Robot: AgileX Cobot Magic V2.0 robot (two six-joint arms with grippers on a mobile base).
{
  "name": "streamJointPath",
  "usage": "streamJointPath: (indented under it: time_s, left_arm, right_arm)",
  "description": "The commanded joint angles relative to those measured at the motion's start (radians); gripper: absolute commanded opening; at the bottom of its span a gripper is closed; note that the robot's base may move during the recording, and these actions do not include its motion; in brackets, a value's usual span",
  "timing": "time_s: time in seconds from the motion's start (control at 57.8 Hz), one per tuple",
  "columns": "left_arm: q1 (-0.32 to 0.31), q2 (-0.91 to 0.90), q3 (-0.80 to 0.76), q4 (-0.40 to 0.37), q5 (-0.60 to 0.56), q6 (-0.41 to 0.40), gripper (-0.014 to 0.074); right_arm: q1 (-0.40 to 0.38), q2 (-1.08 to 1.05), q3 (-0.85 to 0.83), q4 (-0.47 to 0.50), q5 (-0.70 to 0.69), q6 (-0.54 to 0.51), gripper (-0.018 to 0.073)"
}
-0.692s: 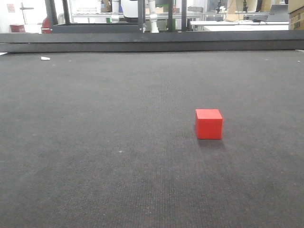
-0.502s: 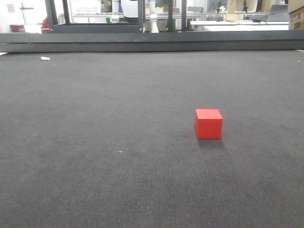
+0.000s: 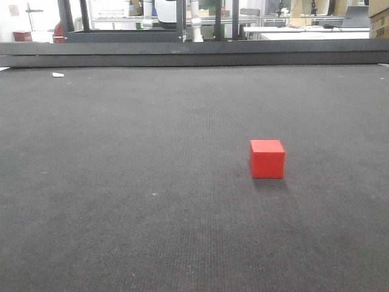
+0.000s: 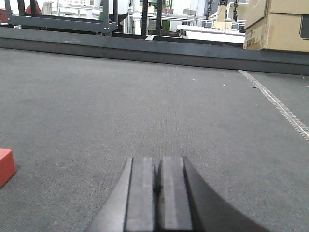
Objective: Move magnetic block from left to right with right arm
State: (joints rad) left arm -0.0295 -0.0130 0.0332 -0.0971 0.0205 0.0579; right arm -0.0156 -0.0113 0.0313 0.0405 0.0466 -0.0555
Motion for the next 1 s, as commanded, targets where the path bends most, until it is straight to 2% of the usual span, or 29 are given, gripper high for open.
streamJointPath:
  time_s: [0.0, 0.225, 0.467, 0.554, 0.692, 0.761, 0.83, 0.986]
  left_arm:
    - [-0.006, -0.012, 0.008, -0.005, -0.078, -0.006, -0.0126]
    - [-0.006, -0.012, 0.008, -0.005, -0.078, -0.006, -0.0126]
    - [-0.006, -0.012, 0.008, -0.005, -0.078, -0.006, -0.0126]
    - [-0.006, -0.012, 0.008, -0.005, -0.078, -0.006, -0.0126]
    - [-0.006, -0.012, 0.008, -0.005, -0.078, -0.006, -0.0126]
    - [-0.006, -0.012, 0.008, -0.005, -0.078, -0.006, -0.0126]
    - [-0.006, -0.012, 0.008, -0.005, -0.078, -0.006, -0.0126]
    - [-0.006, -0.012, 0.008, -0.005, -0.078, -0.006, -0.0126]
  right_arm:
    - [0.000, -0.021, -0.001, 0.000, -0.103, 0.001, 0.0062]
    - [0.000, -0.021, -0.048, 0.000, -0.167, 0.001, 0.0062]
    - [0.000, 0.095, -0.346, -0.001, 0.050, 0.001, 0.0083]
    - [0.000, 0.198, -0.434, -0.001, 0.094, 0.001, 0.0180]
    - [0.000, 0.397, -0.553, 0.000, 0.160, 0.001, 0.0456]
    - [0.002, 0.495, -0.611, 0.002, 0.222, 0.001, 0.0561]
    - [0.016, 0.595, -0.674, 0.003, 0.293, 0.001, 0.0610]
    - [0.105, 0.799, -0.816, 0.003, 0.419, 0.036, 0.0614]
